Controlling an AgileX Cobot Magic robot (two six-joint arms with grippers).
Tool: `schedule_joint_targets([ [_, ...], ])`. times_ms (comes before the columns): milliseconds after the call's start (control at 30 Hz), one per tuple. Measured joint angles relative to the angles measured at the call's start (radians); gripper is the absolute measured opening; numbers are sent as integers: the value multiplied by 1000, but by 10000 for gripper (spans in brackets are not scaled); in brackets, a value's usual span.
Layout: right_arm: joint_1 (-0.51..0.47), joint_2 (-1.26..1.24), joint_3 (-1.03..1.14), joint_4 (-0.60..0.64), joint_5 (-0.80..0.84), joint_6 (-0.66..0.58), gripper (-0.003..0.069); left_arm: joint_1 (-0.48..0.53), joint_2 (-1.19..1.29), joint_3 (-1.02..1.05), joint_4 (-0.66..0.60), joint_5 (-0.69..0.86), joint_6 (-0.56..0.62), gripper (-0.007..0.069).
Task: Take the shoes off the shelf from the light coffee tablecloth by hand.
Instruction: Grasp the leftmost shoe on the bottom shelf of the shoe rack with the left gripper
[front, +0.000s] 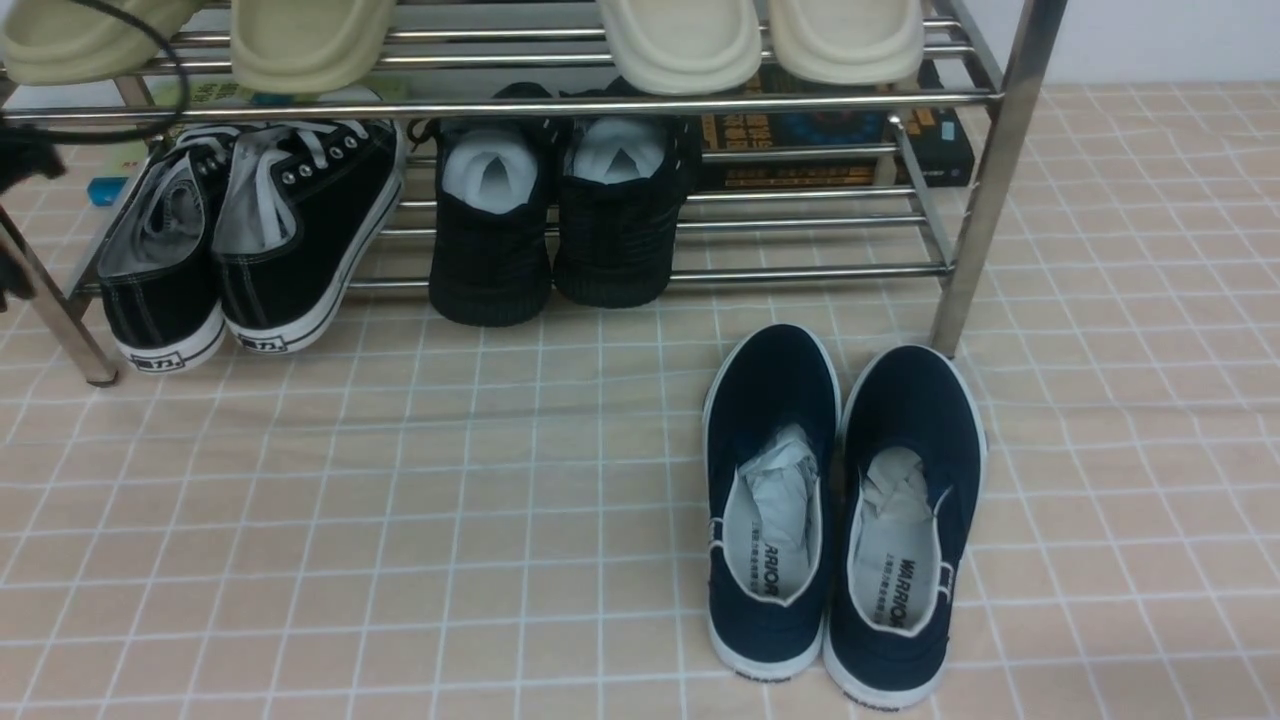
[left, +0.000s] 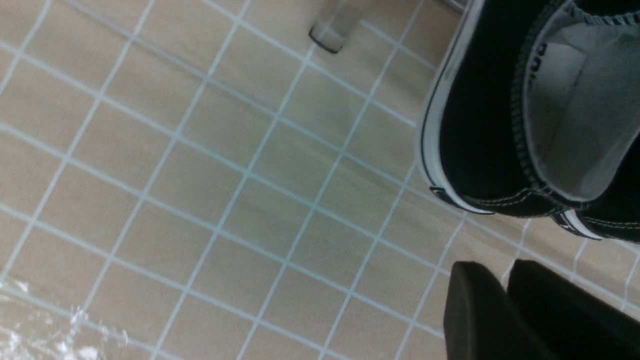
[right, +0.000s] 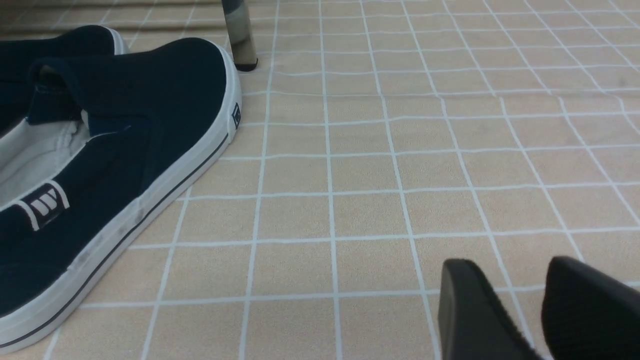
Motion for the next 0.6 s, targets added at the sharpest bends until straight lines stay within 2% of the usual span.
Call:
schedule_joint_targets([
  [100,0,0,0,0,0,0,239,-38,10,0,36,-40,0,241],
  [133,0,0,0,-1,0,0,239,-53,17,0,50,-68,0,305],
  [167,-1,0,0,-2,0,0,239,-58,23,-1,52,-89,0,337],
  [200,-1,0,0,-2,0,0,239,-58,24,-1,52,-94,0,337],
  [267,-1,0,0,-2,0,0,239,-59,44,-1,50,-145,-9,404],
  [367,-1,0,0,-2,0,0,239,-59,72,-1,59,-181,-31,433],
  [600,-1,0,0,-2,0,-1,239,-59,140,-1,80,-216,-44,442],
])
